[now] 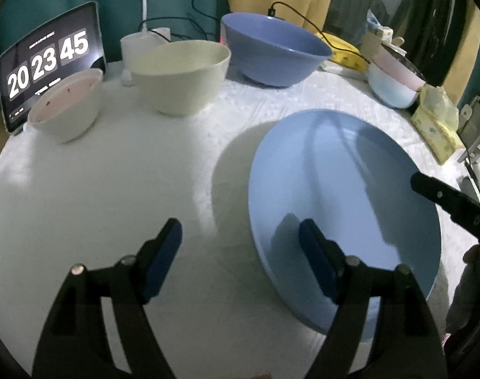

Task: Organize plates and bowls

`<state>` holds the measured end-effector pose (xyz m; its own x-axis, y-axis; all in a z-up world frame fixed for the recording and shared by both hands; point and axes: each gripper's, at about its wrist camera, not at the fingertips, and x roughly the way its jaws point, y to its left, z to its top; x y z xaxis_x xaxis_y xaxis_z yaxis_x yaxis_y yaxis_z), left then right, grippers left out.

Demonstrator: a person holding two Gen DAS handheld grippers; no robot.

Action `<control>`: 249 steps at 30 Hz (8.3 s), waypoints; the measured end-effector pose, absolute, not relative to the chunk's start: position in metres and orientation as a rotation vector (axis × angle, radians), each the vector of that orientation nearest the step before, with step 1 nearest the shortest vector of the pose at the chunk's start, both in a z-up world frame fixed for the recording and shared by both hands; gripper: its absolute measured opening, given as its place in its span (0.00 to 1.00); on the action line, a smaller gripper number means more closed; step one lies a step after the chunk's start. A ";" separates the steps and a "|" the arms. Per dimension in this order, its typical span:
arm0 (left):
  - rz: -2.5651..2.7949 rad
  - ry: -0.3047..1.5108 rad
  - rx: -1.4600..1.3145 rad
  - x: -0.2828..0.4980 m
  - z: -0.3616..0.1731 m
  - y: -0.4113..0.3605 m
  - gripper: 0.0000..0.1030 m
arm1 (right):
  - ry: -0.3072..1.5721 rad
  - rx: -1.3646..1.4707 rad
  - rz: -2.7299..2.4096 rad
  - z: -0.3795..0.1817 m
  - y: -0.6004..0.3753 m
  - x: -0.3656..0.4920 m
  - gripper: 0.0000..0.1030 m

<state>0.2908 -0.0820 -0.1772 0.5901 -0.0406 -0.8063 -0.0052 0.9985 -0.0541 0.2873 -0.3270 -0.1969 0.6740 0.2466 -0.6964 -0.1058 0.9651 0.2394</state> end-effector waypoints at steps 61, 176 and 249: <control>-0.030 0.843 -0.106 0.254 -0.151 -0.015 0.40 | 0.811 0.069 0.308 -0.171 -0.234 0.273 0.32; -0.081 0.587 -0.001 0.344 -0.077 -0.073 0.51 | 0.665 0.032 0.339 -0.119 -0.280 0.369 0.46; -0.081 0.671 0.034 0.375 -0.117 -0.102 0.25 | 0.667 0.060 0.325 -0.143 -0.288 0.387 0.16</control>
